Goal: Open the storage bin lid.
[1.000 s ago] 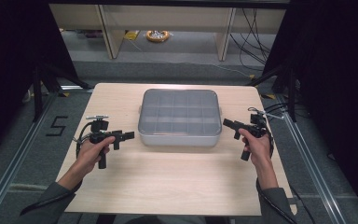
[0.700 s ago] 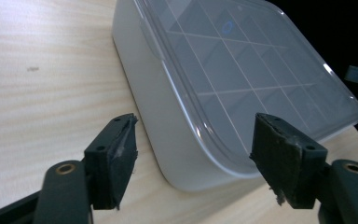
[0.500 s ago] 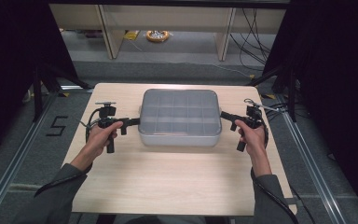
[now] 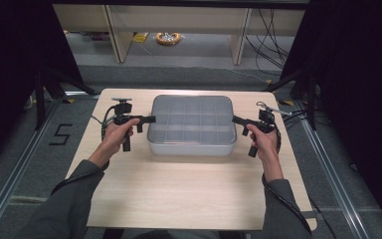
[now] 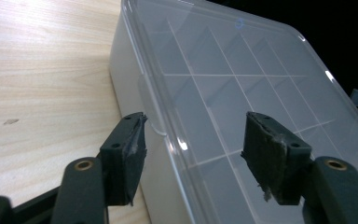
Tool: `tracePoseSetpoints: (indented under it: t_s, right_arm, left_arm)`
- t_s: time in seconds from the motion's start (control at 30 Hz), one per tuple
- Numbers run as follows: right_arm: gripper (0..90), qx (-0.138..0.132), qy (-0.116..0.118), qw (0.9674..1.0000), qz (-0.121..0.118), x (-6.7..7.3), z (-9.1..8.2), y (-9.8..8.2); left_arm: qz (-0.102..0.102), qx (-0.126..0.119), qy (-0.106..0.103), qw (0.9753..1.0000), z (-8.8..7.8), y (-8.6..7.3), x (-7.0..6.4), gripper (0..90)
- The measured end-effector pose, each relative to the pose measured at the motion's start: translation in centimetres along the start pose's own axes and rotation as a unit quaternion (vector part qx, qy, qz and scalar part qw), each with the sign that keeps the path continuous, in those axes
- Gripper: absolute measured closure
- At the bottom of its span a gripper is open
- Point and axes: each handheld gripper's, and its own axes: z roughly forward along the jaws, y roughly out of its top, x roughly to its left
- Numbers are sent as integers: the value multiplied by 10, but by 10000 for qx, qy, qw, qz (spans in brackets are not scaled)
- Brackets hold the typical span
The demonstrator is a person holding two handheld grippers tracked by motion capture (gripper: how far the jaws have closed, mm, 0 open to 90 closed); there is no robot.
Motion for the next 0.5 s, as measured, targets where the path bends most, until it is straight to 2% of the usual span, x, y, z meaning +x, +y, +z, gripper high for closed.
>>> tracePoseSetpoints:
  t_s: [0.03, 0.07, 0.13, 0.17, 0.2, 0.23, 0.27, 0.3, 0.33, 0.37, 0.43, 0.47, 0.5]
  right_arm:
    - [450, -50, -10, 9994, -353, -5, 2, 2]
    - [453, 50, -22, 10000, -25, 1, 2, 1]
    - [457, 101, -37, 9999, 84, 3, 5, 2]
    - [462, 75, -66, 9999, -70, 2, 6, 3]
    - [463, 77, -58, 9999, 41, 3, 8, 4]
    - [463, 47, -51, 9999, -145, 1, 11, 4]
    - [463, 71, -38, 10000, 4, 3, 12, 4]
    - [464, 143, -15, 9999, 28, 3, 13, 3]
    - [466, 116, -15, 9999, -118, 1, 17, 2]
    - [466, 116, -15, 9999, -118, 1, 17, 2]
    - [468, 147, 16, 9998, 144, 3, 20, 1]
    - [468, 182, 38, 9998, 21, 1, 21, 2]
    - [470, 154, -10, 9999, 5, 0, 22, 1]
  left_arm:
    - [-31, 2, 15, 10000, 1, 1, 0, 394]
    - [-30, 29, 20, 10000, 3, 3, 1, 398]
    - [-97, -9, 40, 9999, 6, 5, 4, 421]
    - [-148, -25, 49, 9999, 8, 6, 5, 429]
    - [-178, -3, 35, 9998, 9, 7, 6, 439]
    - [-176, 9, 38, 9998, 10, 7, 7, 445]
    - [-188, 14, 67, 9998, 12, 8, 7, 448]
    - [-202, 30, 80, 9998, 13, 8, 8, 448]
    - [-231, 52, 78, 9997, 15, 8, 9, 460]
    - [-247, 62, 89, 9996, 16, 8, 10, 460]
    - [-277, 85, 98, 9995, 19, 8, 11, 479]
    - [-281, 108, 87, 9995, 19, 8, 12, 486]
    - [-301, 107, 76, 9995, 20, 8, 12, 497]
